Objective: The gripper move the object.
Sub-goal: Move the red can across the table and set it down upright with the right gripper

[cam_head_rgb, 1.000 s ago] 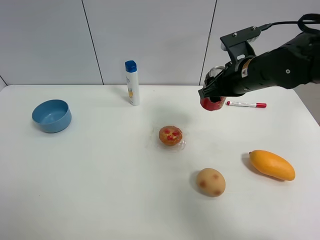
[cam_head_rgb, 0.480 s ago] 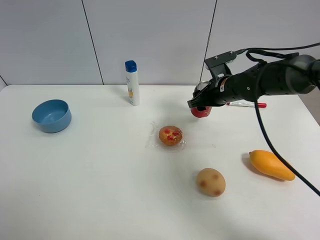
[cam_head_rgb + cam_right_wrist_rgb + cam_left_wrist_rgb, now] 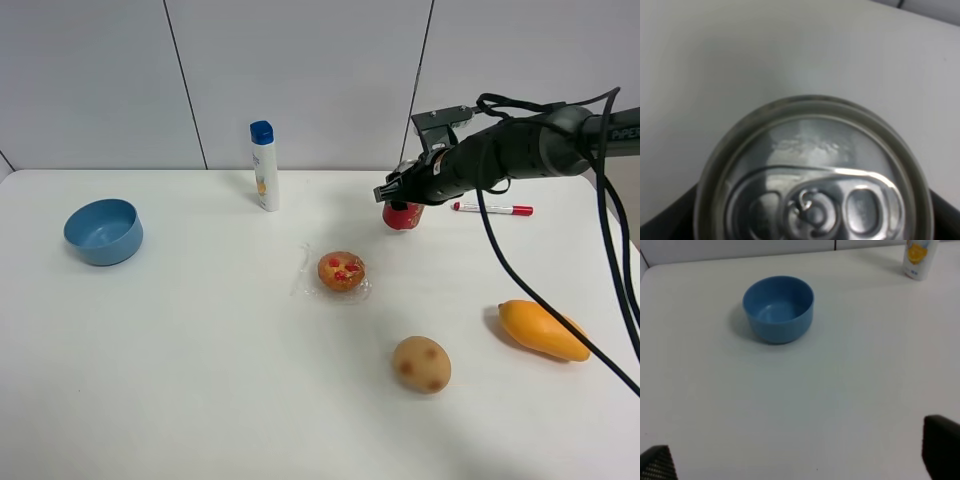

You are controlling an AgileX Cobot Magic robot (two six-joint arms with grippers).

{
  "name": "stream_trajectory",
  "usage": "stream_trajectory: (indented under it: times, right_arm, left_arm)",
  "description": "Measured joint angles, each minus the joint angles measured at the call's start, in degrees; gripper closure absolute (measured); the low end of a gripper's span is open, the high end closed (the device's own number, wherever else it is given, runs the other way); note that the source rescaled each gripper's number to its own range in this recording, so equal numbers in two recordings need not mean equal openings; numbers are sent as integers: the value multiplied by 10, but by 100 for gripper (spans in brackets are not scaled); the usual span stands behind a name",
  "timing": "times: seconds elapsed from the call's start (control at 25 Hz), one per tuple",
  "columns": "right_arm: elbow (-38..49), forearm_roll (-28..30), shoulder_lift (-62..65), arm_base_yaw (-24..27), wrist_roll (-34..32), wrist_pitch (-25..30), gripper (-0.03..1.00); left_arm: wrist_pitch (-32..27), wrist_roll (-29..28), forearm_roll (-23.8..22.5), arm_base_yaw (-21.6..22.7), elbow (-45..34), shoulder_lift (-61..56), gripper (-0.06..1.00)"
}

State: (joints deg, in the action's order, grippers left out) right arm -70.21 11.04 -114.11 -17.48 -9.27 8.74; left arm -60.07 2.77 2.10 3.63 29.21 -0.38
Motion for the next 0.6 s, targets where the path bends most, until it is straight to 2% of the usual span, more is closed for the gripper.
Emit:
stream_trajectory:
  times: [0.32, 0.6]
  right_arm:
    - [-2, -1, -19, 6, -4, 3, 96]
    - [-9, -1, -35, 6, -4, -15, 96]
  left_arm:
    - [0, 0, 0, 0, 0, 0, -6]
    - [0, 0, 0, 0, 0, 0, -6]
